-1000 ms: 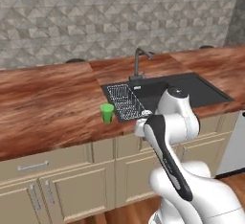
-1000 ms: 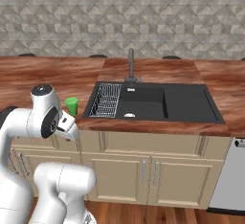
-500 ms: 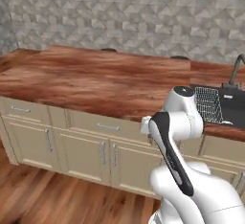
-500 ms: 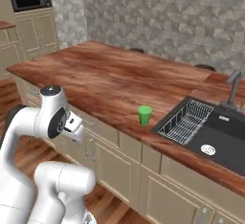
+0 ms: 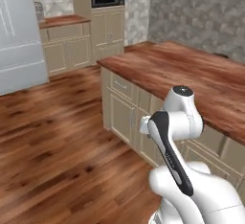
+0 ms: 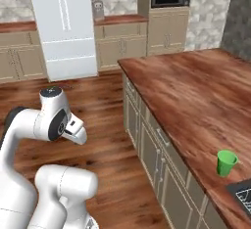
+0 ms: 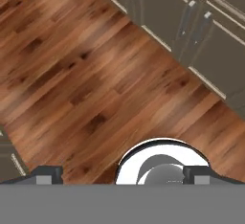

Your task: Pick the cup and bowl from the counter and place them on the counter next to the sink.

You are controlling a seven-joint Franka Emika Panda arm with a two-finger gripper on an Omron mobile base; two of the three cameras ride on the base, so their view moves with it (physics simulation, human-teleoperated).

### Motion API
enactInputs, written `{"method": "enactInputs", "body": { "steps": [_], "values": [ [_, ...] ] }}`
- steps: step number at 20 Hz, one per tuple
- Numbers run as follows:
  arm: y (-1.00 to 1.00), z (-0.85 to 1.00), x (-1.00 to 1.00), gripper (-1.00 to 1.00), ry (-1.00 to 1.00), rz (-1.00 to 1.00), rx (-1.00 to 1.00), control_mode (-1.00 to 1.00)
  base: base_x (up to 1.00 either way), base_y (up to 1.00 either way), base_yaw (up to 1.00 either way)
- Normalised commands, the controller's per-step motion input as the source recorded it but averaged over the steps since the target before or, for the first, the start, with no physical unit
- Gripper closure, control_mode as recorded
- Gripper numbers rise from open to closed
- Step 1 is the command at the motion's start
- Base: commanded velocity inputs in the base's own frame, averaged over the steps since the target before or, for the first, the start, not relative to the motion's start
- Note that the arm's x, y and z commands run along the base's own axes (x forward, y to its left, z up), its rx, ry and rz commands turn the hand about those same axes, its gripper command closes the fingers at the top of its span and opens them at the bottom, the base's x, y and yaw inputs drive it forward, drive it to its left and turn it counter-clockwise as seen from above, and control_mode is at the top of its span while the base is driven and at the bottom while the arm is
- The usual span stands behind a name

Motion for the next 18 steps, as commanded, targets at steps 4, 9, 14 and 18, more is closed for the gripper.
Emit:
{"method": "enactInputs", "body": {
  "steps": [4, 9, 14, 18],
  "values": [
    [0.00, 0.00, 0.00, -1.00, 0.00, 0.00, 0.00, 1.00, 0.00, -0.08, 0.88],
    [0.00, 0.00, 0.00, -1.00, 0.00, 0.00, 0.00, 1.00, 0.00, 0.00, 0.85],
    [0.00, 0.00, 0.00, -1.00, 0.00, 0.00, 0.00, 1.00, 0.00, -0.02, 0.82],
    [0.00, 0.00, 0.00, -1.00, 0.00, 0.00, 0.00, 1.00, 0.00, -0.08, 0.79]
  ]
}}
